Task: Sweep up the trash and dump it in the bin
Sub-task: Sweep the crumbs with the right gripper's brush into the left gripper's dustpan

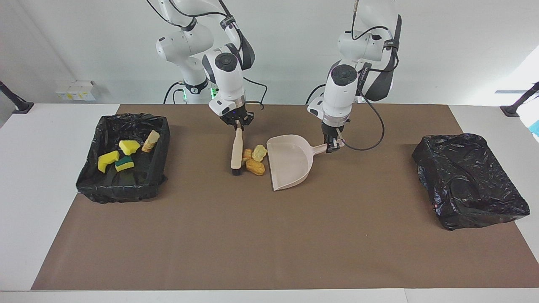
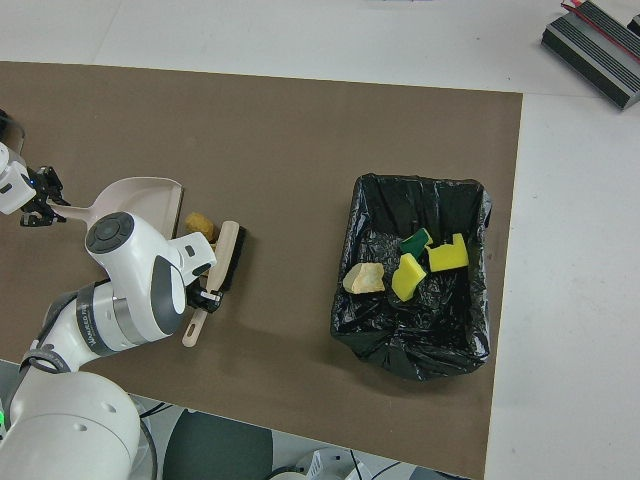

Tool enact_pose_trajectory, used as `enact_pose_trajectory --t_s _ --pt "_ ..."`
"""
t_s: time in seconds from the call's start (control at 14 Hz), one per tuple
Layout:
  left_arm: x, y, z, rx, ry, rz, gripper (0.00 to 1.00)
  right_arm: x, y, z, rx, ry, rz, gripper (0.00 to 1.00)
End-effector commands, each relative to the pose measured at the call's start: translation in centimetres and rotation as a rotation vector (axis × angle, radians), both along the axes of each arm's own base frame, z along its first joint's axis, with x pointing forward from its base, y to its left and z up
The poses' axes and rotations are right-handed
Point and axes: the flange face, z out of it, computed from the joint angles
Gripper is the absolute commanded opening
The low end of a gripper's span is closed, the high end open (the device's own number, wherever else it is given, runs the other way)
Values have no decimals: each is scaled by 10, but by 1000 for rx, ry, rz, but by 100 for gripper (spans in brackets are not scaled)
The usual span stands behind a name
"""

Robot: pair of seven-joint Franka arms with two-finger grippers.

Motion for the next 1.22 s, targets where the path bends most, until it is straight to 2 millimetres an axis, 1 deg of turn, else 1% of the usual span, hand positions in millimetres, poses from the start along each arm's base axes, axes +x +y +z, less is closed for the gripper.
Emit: enact_pose_trajectory --t_s 0.0,0.14,0.21,0.29,0.36,0.43,0.5,0.57,0.72,0.86,0.93,1.0,1.14 --pt "-9 4 -5 -16 -9 0 0 16 53 -4 45 26 -54 0" --pt "-7 7 -5 -23 -19 3 0 28 82 8 88 22 -89 0" --pt "-5 9 -5 -22 -19 7 0 35 92 15 129 28 -102 0" --pt "-1 15 -5 -25 -21 22 0 42 103 22 171 37 -122 0" --pt "8 28 -8 -43 -19 62 0 47 114 28 214 46 -131 0" --pt "17 39 -9 -76 -19 106 0 51 120 33 237 49 -131 0" --pt "21 45 -8 -104 -18 130 0 50 122 36 239 50 -124 0" --pt "25 52 -8 -120 -13 153 0 49 120 40 230 53 -116 0" --pt "36 73 -10 -142 -4 179 0 45 108 60 203 91 -102 0" --pt "43 91 -10 -213 19 199 0 50 89 81 166 52 -85 0" --pt "45 99 -10 -243 27 198 0 51 83 89 135 29 -67 0" --pt "48 109 -9 -260 30 214 0 52 75 95 95 7 -45 0" --pt "51 120 -7 -276 30 245 0 51 65 101 11 -33 3 0"
